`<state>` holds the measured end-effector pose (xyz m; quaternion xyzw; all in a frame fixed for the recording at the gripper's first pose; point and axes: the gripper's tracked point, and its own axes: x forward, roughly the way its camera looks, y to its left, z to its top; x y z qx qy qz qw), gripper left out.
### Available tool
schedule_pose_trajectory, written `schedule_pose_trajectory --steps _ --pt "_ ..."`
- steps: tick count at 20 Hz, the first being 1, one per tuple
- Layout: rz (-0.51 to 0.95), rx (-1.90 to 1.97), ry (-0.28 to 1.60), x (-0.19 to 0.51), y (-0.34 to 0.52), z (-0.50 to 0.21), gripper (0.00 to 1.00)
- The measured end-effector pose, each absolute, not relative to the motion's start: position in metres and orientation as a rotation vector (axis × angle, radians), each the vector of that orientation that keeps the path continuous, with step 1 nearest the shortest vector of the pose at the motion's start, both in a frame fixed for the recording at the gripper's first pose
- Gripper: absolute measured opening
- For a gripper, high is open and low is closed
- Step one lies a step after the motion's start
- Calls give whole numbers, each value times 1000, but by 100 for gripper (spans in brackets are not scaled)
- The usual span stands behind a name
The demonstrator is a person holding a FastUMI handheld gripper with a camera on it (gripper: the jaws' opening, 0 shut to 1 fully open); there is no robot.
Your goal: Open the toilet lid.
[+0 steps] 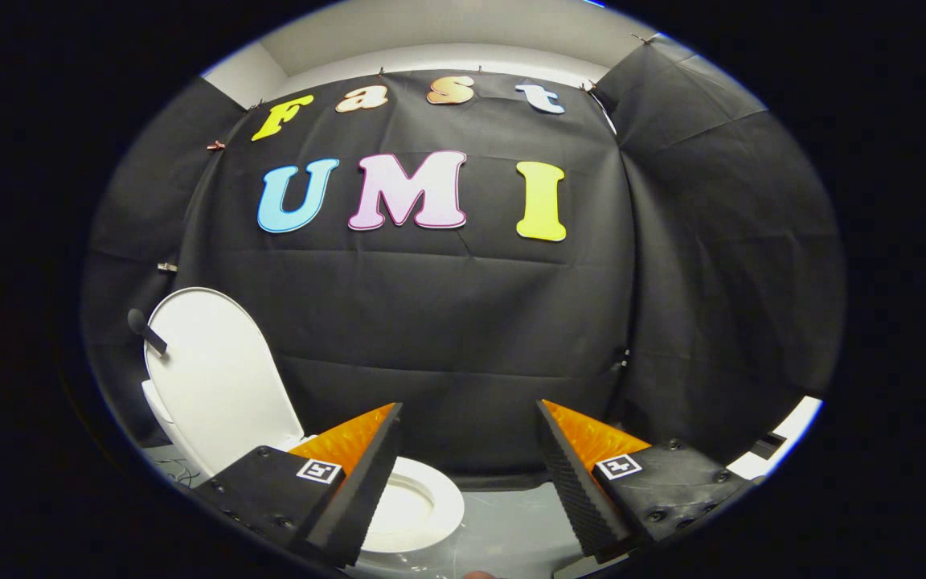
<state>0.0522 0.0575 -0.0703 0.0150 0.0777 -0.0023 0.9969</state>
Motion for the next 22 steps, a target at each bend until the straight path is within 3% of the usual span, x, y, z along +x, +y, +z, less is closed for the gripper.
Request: schedule_pose_trajectory --steps 22 --pt "20 10 113 50 62 -58 99"
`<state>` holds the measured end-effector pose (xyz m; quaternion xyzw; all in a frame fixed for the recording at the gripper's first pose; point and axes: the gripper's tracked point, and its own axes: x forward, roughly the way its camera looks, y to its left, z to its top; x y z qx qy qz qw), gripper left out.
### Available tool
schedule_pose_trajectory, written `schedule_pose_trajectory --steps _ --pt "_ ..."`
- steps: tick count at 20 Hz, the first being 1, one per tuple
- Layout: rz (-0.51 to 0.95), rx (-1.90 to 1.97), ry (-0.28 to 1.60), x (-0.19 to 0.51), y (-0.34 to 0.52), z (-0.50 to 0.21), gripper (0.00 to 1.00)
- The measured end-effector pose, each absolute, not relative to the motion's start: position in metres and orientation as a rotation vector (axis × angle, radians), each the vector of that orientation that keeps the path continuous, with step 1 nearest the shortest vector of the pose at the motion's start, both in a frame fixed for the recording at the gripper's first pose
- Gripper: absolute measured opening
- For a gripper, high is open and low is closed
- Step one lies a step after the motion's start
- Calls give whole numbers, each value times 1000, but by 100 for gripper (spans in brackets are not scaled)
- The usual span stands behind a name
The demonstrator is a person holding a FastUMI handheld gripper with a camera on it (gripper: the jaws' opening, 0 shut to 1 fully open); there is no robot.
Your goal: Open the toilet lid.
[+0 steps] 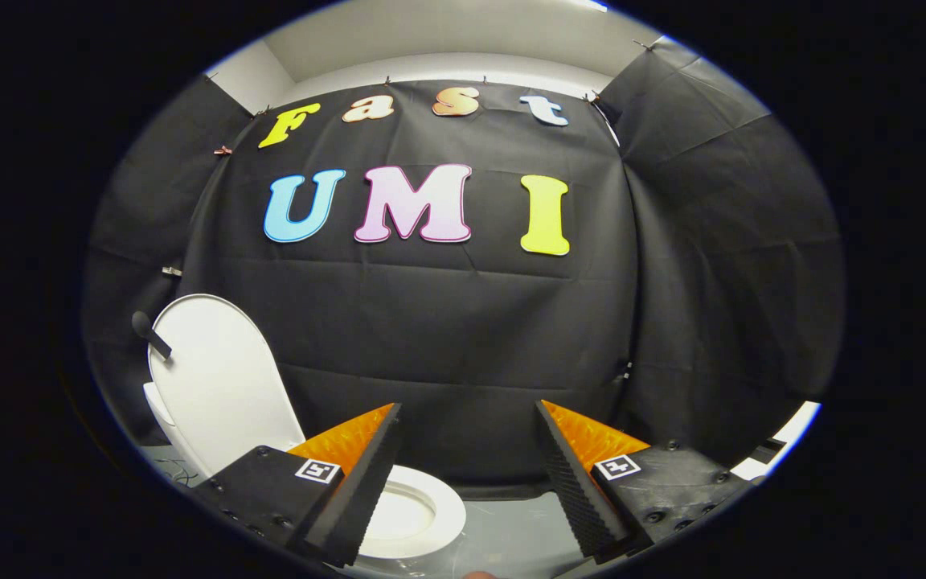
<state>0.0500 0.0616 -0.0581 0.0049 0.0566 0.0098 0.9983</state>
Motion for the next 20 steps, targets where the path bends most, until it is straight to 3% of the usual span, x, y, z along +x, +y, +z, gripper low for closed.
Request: schedule_pose_trajectory --steps 20 --pt "44 -32 129 53 65 -64 99"
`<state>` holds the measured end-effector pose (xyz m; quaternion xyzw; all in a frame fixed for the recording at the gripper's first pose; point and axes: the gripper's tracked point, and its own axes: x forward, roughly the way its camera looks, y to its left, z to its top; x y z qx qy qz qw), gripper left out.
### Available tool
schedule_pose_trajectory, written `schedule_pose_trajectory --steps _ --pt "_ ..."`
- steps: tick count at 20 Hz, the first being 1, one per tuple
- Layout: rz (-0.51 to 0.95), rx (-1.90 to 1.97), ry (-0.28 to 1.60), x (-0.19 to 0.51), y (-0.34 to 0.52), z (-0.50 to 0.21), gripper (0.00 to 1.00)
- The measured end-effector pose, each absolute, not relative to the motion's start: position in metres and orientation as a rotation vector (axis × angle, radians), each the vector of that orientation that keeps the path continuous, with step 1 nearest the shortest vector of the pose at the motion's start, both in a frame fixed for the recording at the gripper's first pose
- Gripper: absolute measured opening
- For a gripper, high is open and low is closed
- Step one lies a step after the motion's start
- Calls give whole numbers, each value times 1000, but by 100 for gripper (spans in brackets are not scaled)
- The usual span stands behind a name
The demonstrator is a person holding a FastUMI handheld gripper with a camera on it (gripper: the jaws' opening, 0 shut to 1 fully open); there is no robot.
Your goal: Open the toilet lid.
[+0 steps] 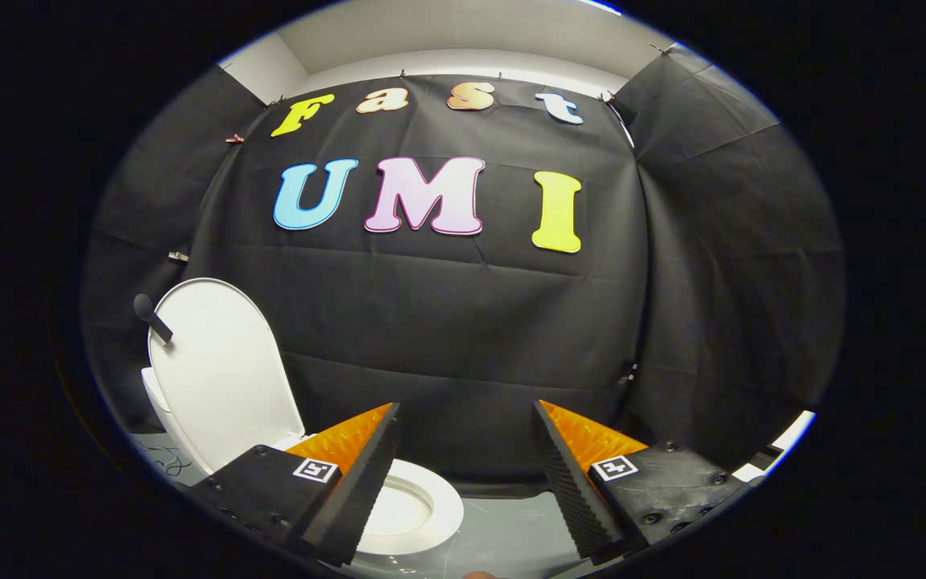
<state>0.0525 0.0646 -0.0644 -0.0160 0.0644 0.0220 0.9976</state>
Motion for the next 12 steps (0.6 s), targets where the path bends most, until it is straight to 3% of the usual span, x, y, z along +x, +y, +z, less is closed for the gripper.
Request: schedule_pose_trajectory --steps 12 --pt "53 -41 127 53 66 -65 98"
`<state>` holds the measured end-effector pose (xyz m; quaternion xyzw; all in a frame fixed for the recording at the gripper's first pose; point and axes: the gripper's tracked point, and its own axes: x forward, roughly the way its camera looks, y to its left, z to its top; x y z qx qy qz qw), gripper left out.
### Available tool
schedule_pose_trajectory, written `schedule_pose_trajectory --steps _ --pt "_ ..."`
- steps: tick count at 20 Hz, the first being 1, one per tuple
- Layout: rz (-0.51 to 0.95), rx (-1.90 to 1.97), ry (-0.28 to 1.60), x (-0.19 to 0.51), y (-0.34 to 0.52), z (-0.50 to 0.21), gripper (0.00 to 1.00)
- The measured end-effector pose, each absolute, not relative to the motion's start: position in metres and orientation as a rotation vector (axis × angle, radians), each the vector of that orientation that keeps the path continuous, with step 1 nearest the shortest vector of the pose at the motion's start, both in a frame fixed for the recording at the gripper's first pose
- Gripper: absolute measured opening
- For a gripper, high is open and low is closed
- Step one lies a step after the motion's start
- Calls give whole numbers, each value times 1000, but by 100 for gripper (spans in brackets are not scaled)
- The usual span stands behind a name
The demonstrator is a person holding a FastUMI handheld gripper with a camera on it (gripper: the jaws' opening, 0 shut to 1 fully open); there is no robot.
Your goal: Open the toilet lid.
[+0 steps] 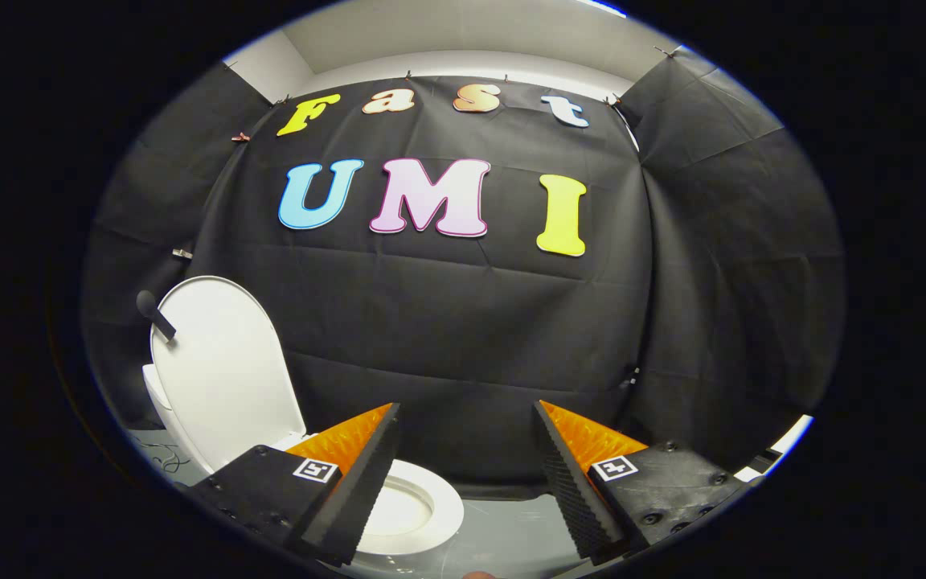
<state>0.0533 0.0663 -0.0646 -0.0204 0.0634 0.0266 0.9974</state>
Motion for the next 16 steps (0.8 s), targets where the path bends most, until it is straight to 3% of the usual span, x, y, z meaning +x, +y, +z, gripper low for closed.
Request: schedule_pose_trajectory --steps 16 --pt "50 -47 129 54 65 -64 99"
